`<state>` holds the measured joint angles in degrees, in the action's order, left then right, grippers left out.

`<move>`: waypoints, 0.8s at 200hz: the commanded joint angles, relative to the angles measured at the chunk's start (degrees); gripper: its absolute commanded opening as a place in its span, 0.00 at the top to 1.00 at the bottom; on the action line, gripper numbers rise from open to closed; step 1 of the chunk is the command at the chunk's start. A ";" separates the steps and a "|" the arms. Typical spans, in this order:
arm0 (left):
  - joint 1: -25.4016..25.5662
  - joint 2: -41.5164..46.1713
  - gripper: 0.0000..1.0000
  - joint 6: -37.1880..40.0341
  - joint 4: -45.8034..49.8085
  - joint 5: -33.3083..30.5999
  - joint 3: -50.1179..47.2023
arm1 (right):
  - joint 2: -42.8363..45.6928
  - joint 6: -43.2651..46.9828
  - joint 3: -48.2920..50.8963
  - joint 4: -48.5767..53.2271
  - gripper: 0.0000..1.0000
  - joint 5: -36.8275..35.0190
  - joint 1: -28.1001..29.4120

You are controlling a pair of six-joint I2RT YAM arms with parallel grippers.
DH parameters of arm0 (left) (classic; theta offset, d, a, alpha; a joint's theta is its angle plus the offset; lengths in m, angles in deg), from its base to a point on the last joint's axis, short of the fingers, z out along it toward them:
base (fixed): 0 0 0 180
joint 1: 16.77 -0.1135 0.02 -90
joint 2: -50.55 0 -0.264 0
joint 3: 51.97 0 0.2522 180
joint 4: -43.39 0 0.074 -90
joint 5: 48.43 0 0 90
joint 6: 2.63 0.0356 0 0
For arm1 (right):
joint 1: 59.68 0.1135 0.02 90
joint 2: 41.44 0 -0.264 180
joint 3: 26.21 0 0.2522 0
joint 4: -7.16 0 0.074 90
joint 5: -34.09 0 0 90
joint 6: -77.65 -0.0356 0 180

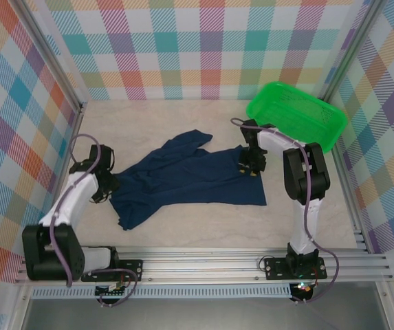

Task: Fold and stack the t-shirts

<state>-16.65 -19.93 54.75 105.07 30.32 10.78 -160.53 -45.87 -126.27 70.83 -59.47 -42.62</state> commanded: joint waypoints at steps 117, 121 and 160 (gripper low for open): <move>17.52 8.62 0.56 -9.30 6.91 19.77 -8.29 | 17.21 -0.67 7.74 -3.17 0.49 1.55 1.21; 17.97 8.76 0.56 -8.70 7.43 19.60 -8.76 | 18.01 -0.98 8.81 -3.48 0.49 2.65 1.46; 24.92 6.67 0.59 -7.62 2.82 18.99 -8.92 | 26.59 -1.99 17.72 -7.00 0.45 10.20 2.54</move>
<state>5.15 -11.30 46.66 108.39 49.12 2.08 -138.54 -46.20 -112.68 65.54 -55.42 -40.17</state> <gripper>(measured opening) 0.426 0.544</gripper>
